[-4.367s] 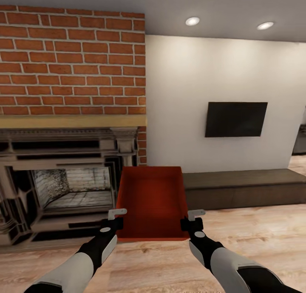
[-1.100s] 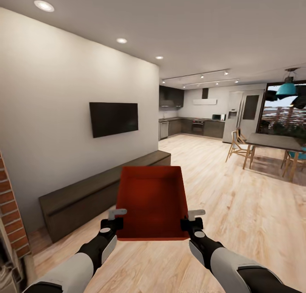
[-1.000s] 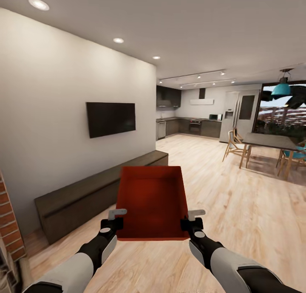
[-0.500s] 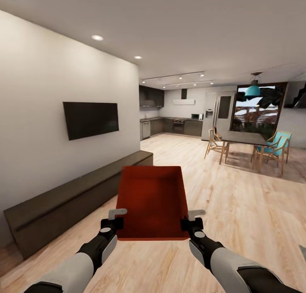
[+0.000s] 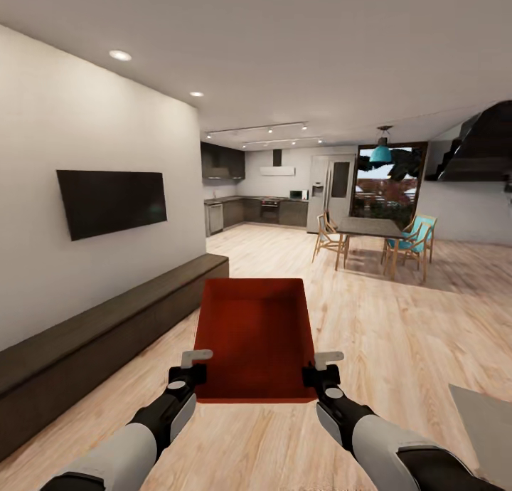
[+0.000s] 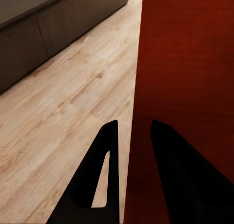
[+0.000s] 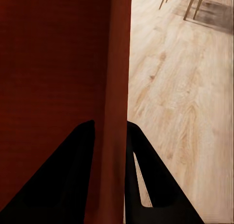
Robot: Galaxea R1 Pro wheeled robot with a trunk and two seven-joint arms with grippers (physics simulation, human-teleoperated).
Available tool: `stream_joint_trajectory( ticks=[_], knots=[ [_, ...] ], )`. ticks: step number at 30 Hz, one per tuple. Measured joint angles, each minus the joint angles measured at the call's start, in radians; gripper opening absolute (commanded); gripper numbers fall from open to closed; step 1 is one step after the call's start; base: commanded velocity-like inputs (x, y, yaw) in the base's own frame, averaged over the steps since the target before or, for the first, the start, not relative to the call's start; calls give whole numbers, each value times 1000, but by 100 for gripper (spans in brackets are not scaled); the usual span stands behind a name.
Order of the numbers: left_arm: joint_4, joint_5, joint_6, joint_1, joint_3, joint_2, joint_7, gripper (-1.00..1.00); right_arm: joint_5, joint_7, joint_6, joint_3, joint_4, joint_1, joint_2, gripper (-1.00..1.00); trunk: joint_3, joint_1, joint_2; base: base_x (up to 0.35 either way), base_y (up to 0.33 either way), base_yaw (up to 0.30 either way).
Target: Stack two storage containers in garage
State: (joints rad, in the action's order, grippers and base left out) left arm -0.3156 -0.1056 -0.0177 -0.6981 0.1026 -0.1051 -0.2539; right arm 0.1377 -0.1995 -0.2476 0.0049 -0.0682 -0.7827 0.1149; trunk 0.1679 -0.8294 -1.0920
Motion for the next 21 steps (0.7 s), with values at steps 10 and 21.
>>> stream_joint_trajectory(
  ticks=[10,21],
  knots=[
    [-2,0,1,0,1,0,-1,-100,0,0,0,0,0,0,0,-100,0,0,0,0,0,-282],
    [-2,0,1,0,0,0,-1,-100,-1,0,0,0,0,0,0,-100,0,0,0,0,0,-283]
  ],
)
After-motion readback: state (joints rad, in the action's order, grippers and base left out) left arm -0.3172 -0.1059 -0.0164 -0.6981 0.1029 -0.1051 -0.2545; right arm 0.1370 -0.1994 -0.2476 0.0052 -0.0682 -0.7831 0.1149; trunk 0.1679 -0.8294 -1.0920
